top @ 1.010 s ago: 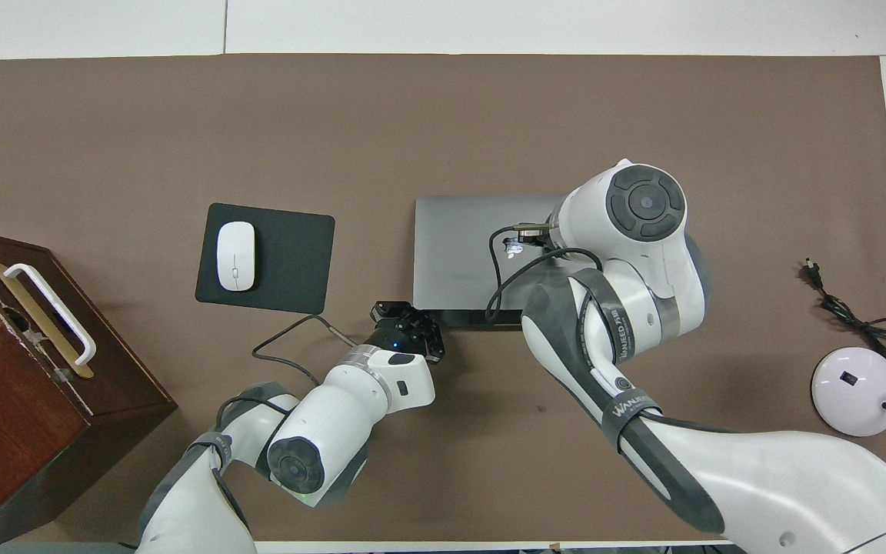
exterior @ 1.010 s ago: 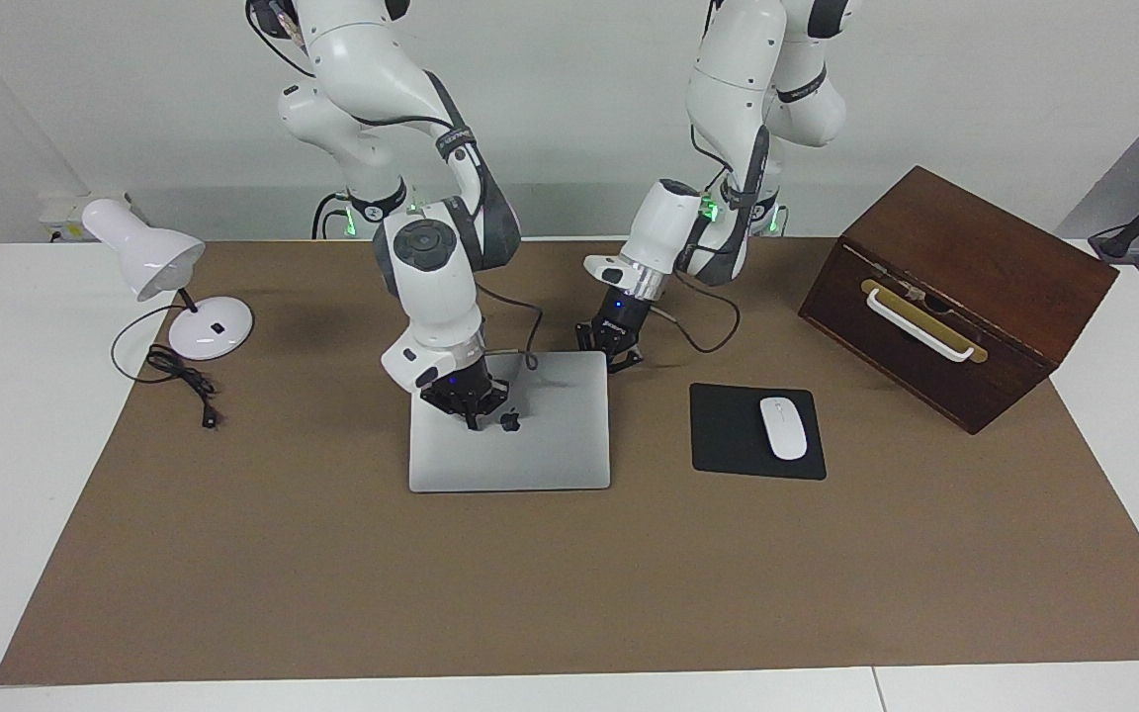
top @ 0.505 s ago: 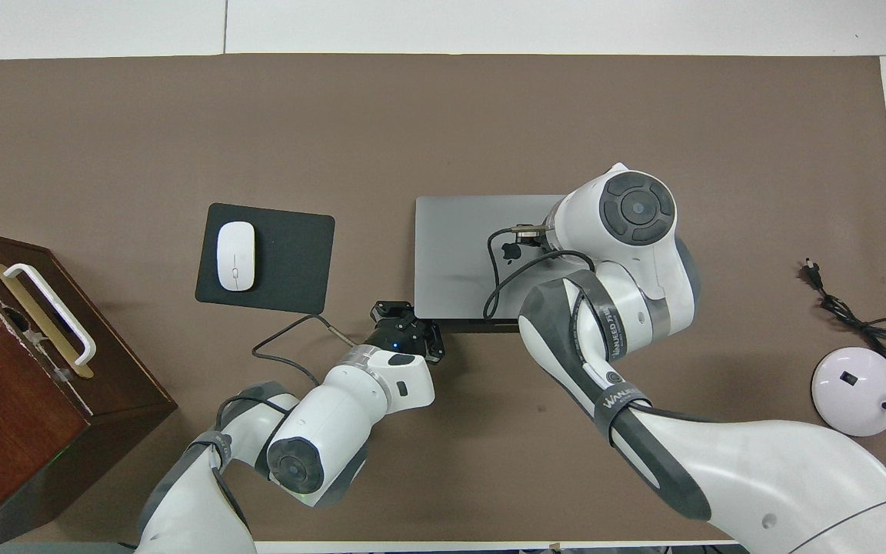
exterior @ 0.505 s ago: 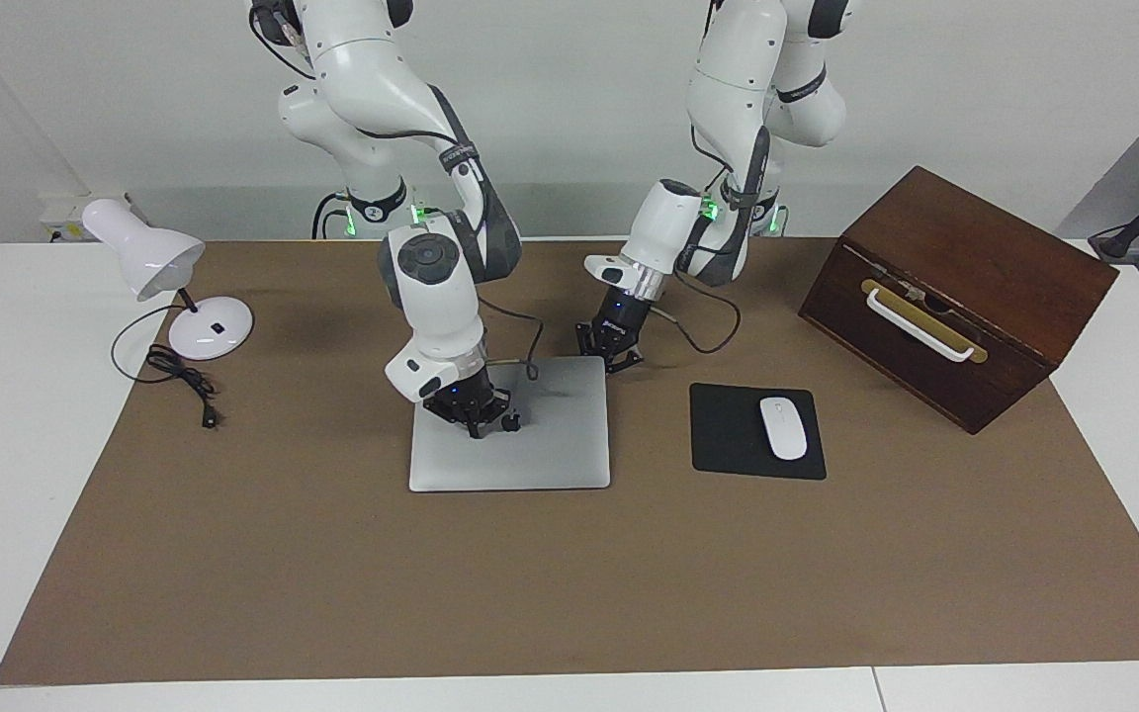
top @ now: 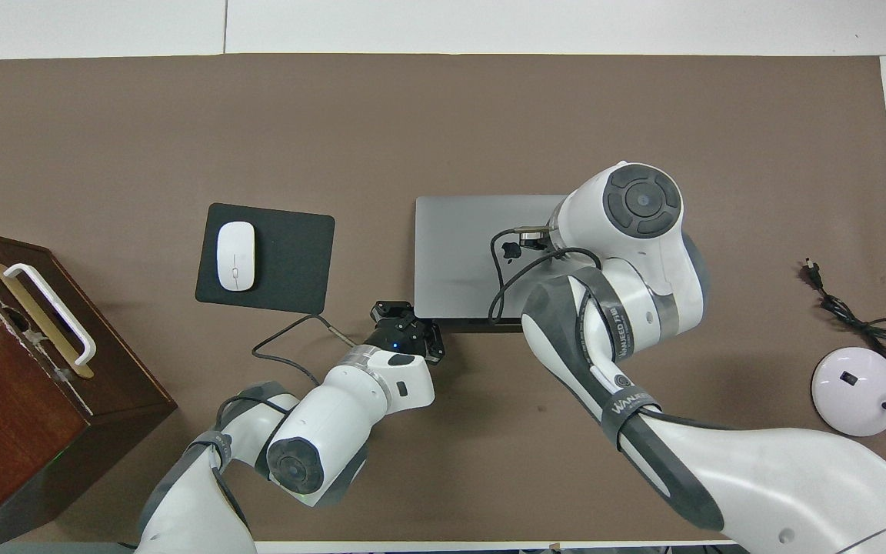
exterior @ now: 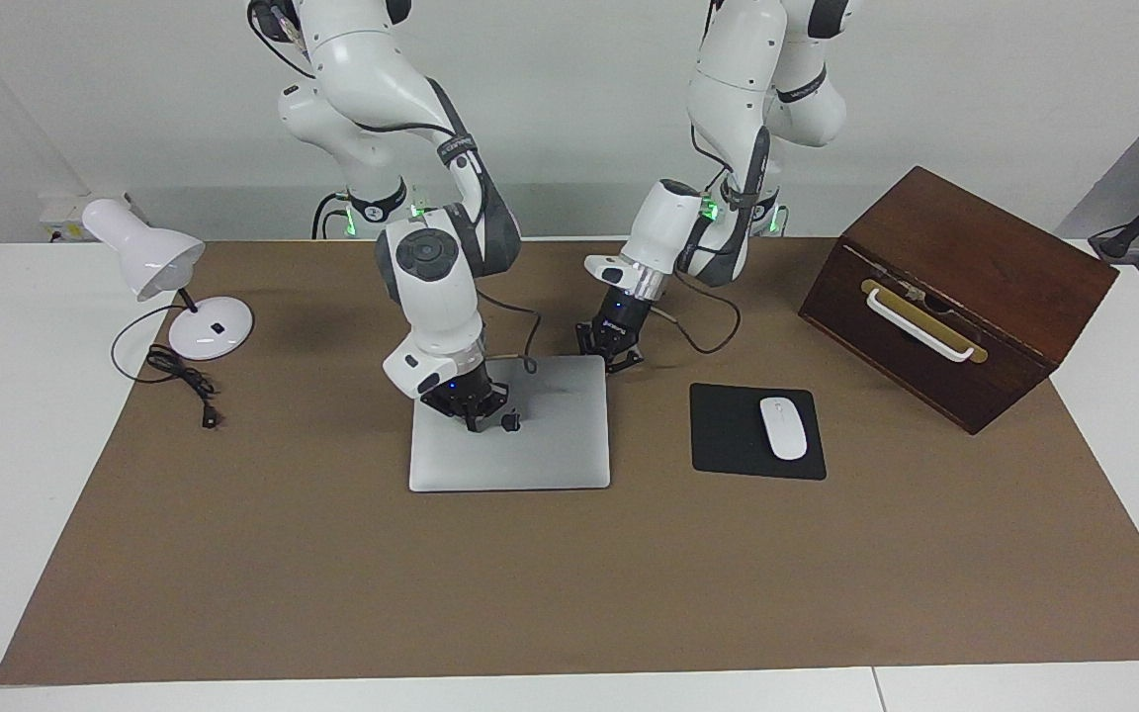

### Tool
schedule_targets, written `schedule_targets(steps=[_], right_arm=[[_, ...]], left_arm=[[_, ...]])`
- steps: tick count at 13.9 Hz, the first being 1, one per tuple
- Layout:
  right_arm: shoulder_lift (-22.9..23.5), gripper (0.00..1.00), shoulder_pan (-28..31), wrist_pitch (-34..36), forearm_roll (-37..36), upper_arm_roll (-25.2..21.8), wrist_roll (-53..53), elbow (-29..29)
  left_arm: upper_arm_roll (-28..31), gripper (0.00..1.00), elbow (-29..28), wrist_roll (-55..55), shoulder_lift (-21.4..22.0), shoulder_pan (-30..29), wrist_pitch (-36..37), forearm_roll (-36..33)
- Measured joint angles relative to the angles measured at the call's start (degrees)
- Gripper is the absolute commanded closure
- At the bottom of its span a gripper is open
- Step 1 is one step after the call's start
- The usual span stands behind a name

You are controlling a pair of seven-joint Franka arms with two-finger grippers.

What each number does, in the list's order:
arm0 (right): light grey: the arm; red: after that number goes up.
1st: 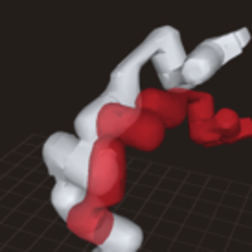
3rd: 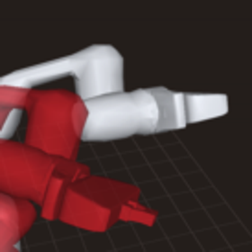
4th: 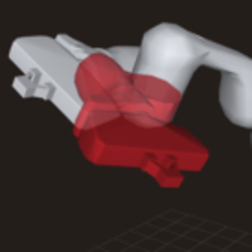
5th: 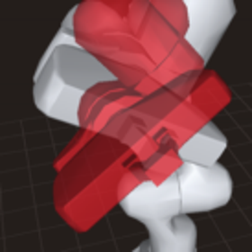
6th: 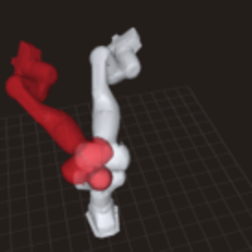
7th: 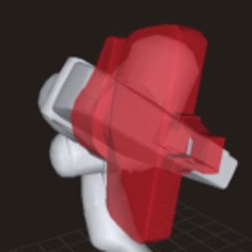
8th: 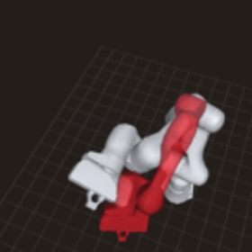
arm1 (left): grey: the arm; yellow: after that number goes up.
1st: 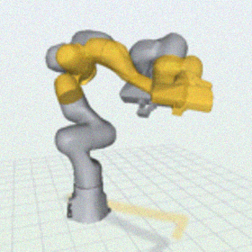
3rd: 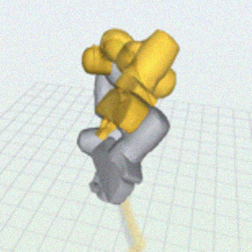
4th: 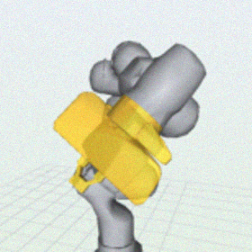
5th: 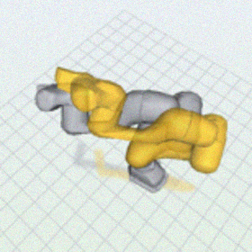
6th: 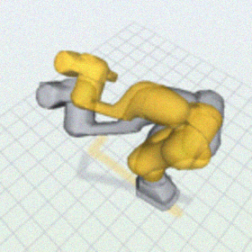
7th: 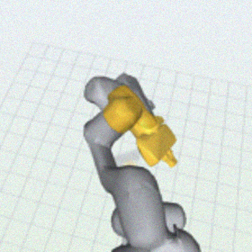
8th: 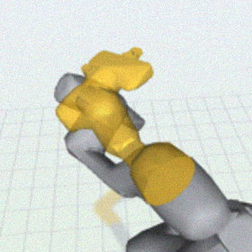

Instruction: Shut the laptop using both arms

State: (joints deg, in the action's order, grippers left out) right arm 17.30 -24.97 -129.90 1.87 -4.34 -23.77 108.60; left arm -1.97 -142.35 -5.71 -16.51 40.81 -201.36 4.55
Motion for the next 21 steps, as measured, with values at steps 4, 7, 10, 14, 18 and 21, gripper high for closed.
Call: schedule_targets(steps=[4,7,10,14,18,21], right_arm=[[-5.2,1.00,1.6,6.0,0.0,0.0,2.8,-0.7],[-8.4,1.00,3.4,7.8,0.0,-0.1,4.8,-1.4],[-12.3,1.00,7.0,13.7,0.0,-0.3,10.8,-3.2],[-17.0,1.00,11.9,22.3,0.0,-0.7,18.0,-6.6],[-22.0,1.00,16.8,30.5,-0.2,-0.9,23.2,-9.3],[-25.3,1.00,19.3,33.9,-0.7,-1.2,24.7,-9.4]], left_arm=[[0.0,1.00,0.0,1.9,0.0,0.0,0.0,0.0],[0.0,1.00,0.0,5.1,0.0,0.0,0.0,0.0],[0.0,1.00,0.1,6.3,0.0,0.0,0.0,0.0],[0.1,1.00,0.1,7.2,0.0,0.0,0.0,0.0],[0.0,1.00,0.1,7.9,0.0,0.0,0.1,0.0],[0.0,1.00,0.3,8.0,0.2,0.0,1.1,0.0]])
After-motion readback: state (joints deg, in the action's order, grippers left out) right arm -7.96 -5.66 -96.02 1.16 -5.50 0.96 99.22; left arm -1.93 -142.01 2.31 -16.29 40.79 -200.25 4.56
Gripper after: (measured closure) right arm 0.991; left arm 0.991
